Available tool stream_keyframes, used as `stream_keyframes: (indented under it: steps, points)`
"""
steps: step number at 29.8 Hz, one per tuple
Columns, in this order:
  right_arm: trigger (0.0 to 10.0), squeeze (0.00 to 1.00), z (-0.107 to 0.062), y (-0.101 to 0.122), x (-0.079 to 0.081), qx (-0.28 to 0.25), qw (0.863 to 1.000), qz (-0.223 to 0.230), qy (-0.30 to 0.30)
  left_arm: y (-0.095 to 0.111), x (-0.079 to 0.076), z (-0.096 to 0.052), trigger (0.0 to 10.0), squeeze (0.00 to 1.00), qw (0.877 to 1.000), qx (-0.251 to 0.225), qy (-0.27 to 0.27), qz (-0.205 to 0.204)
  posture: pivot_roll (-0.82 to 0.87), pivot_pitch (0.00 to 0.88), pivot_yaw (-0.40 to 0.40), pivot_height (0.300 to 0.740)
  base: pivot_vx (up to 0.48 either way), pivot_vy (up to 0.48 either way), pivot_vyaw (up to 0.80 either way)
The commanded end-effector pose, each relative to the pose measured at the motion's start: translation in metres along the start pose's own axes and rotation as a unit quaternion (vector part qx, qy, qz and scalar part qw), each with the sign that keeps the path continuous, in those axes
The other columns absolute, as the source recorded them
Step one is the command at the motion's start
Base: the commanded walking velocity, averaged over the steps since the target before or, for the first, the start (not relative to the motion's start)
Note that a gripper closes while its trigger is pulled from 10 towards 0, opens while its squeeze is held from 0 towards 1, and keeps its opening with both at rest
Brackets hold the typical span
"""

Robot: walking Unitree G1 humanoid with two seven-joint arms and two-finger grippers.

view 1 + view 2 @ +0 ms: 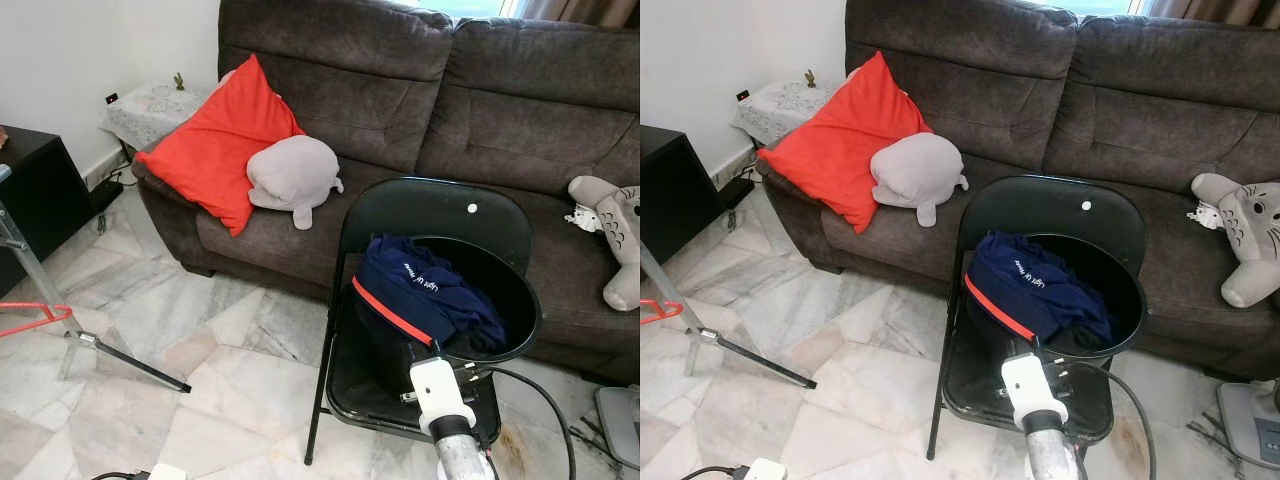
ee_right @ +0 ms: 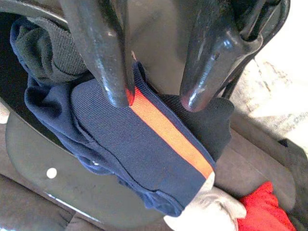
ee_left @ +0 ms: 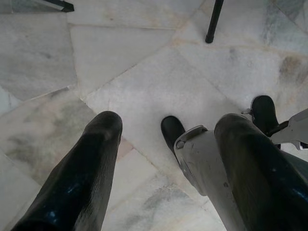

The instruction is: Hang hanger

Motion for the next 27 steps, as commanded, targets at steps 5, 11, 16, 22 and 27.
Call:
stream_keyframes:
  steps: [5,11,16,22,27]
  points:
    - [10.0,0.0,0.008,0.006,-0.012,0.002,0.999,-0.029,-0.029,-0.009,-0.001,-0.002,10.0,0.0,1.0,0.016,-0.003,0.01,0.0,0.083,-0.038,0.74,0.0,0.0,0.0]
    - [10.0,0.0,0.007,0.008,-0.01,0.002,0.999,-0.035,-0.03,-0.009,-0.002,-0.002,10.0,0.0,1.0,0.017,-0.005,0.01,0.0,0.086,-0.038,0.74,0.0,0.0,0.0]
    - [10.0,0.0,0.009,0.005,-0.011,0.014,0.998,-0.047,-0.035,-0.009,-0.002,-0.002,10.0,0.0,1.0,0.018,-0.006,0.01,0.0,0.087,-0.037,0.74,0.0,0.0,0.0]
    - [10.0,0.0,0.015,0.004,-0.017,0.023,0.997,-0.063,-0.047,-0.01,-0.002,-0.002,10.0,0.0,1.0,0.019,-0.007,0.008,0.0,0.087,-0.038,0.74,0.0,0.0,0.0]
    - [10.0,0.0,0.016,0.005,-0.024,0.026,0.995,-0.069,-0.063,-0.01,-0.003,-0.002,10.0,0.0,1.0,0.021,-0.008,0.007,0.0,0.089,-0.039,0.74,0.0,0.0,0.0]
Point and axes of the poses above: a point about 5 cm out from each wrist's last joint towards the gripper, its own z axis pointing out of the wrist towards the gripper, its own y axis along the axis of the wrist's last joint, x = y × z, the point moved 6 cm from there along z, pointing out of the wrist towards the gripper, and after that the axes turned 7 degrees about -z, right-handed, at the moved point
